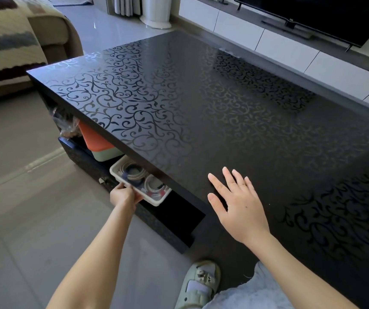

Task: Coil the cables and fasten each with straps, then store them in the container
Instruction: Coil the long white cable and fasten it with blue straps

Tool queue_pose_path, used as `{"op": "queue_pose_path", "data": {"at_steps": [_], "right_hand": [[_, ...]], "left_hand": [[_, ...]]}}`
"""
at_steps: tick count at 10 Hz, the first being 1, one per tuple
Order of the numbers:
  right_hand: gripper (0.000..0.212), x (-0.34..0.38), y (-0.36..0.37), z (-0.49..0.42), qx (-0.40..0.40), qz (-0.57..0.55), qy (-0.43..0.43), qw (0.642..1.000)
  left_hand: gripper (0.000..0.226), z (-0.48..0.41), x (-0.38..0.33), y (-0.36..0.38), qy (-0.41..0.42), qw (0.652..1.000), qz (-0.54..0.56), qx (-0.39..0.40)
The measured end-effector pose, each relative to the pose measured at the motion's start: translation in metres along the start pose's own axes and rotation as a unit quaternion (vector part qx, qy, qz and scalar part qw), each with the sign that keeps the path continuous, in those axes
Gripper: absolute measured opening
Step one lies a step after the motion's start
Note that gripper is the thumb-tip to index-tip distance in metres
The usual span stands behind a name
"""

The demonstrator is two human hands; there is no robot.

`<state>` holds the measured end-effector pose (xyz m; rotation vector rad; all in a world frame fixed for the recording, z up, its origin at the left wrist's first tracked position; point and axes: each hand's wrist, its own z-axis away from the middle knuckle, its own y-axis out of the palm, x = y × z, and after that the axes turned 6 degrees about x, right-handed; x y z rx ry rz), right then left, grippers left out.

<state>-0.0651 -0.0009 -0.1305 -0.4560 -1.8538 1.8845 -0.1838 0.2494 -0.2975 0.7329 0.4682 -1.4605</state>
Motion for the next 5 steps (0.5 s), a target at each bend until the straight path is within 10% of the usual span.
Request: {"op": "queue_pose_path", "data": {"at_steps": [5], "right_hand": [[0.069,-0.001,0.001,-0.001,0.007,0.0,-0.002,1.0]], "left_hand": [[0.043,0.017,-0.004,0.001,-0.008,0.997,-0.059,0.041]]}}
